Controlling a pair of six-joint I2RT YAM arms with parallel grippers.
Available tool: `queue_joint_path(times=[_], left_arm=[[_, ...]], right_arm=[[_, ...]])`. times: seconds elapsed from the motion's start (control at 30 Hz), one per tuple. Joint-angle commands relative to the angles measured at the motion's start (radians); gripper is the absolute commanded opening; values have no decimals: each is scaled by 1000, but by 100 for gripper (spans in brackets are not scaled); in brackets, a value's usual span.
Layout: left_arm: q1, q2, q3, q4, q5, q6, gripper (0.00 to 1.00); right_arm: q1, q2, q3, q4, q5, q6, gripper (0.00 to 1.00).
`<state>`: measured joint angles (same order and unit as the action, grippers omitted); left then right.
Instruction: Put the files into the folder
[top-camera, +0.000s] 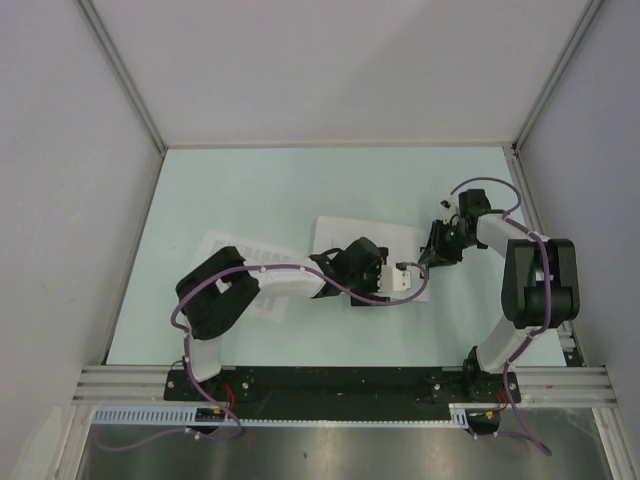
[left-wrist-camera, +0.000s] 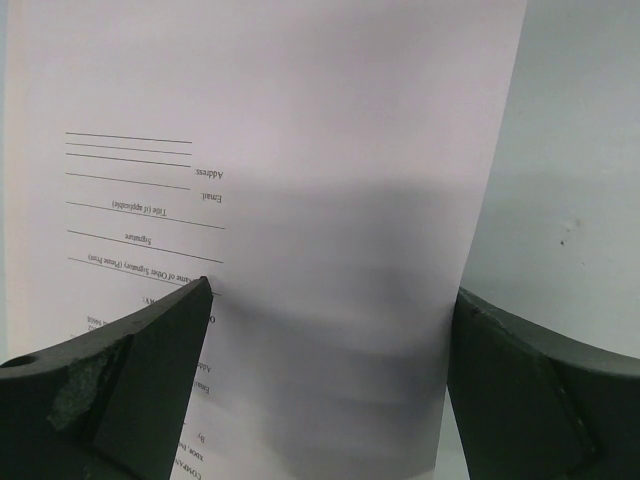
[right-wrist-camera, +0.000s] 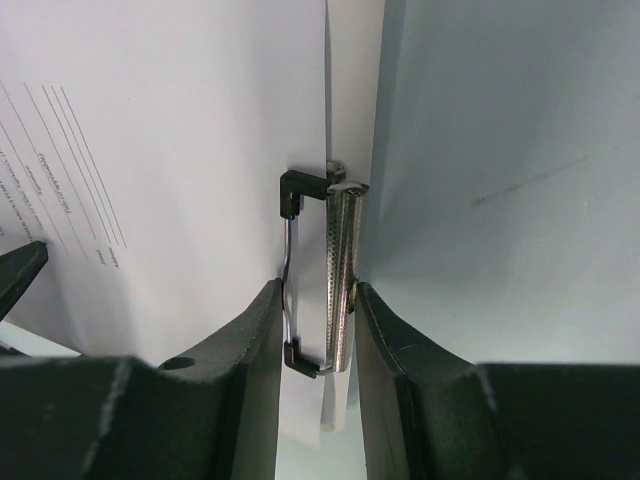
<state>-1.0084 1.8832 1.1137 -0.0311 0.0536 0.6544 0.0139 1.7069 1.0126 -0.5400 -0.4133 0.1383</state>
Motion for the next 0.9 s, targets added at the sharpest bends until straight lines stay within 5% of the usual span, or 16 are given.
queue_joint_path(times=[0.0, 0.87], left_arm=[[13, 70, -9, -118, 8, 14, 96], [45, 60, -45, -72, -50, 111, 96]], right_arm=[[-6, -20, 26, 25, -113, 3, 0], [-60, 3, 24, 29, -214, -19, 0]])
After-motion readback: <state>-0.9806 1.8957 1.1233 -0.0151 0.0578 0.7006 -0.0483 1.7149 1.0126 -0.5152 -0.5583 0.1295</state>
